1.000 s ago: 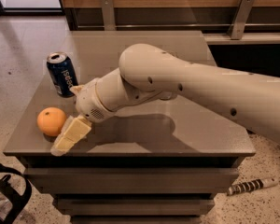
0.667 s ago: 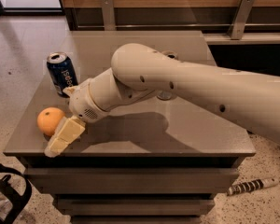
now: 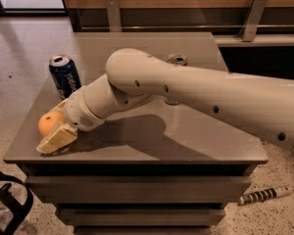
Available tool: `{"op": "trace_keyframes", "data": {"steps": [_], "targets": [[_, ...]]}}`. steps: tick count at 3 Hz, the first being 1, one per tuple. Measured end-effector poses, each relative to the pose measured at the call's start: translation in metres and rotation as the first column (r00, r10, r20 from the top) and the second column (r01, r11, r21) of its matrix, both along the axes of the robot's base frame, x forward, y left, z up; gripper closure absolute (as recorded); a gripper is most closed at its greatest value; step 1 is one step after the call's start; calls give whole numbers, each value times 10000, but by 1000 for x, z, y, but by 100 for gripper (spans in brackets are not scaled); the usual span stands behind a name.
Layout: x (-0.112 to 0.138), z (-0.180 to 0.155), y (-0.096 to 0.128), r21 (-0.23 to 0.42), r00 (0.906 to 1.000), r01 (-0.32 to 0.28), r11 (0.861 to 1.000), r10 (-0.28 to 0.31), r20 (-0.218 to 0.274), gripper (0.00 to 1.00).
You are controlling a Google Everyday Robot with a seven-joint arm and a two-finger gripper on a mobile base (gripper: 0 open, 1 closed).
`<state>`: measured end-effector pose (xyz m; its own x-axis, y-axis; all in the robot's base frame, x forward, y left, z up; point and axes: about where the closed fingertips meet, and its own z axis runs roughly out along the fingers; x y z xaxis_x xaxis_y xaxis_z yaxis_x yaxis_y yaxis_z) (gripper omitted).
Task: Pick orange
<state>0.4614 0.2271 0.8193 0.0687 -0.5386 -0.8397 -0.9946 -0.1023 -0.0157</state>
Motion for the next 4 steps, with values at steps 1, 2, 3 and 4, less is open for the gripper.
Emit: {"op": "trace_keyframes", "data": {"steps": [1, 2, 3, 4], "targets": [[-1, 1, 1, -4, 10000, -22, 10000, 22, 14, 63], [-3, 1, 2, -8, 10000, -57, 10000, 57, 23, 86], [-4, 1, 3, -11, 10000, -90, 10000, 90, 33, 100], [-5, 6, 4, 57, 9996, -251, 9997, 250, 112, 100]]}}
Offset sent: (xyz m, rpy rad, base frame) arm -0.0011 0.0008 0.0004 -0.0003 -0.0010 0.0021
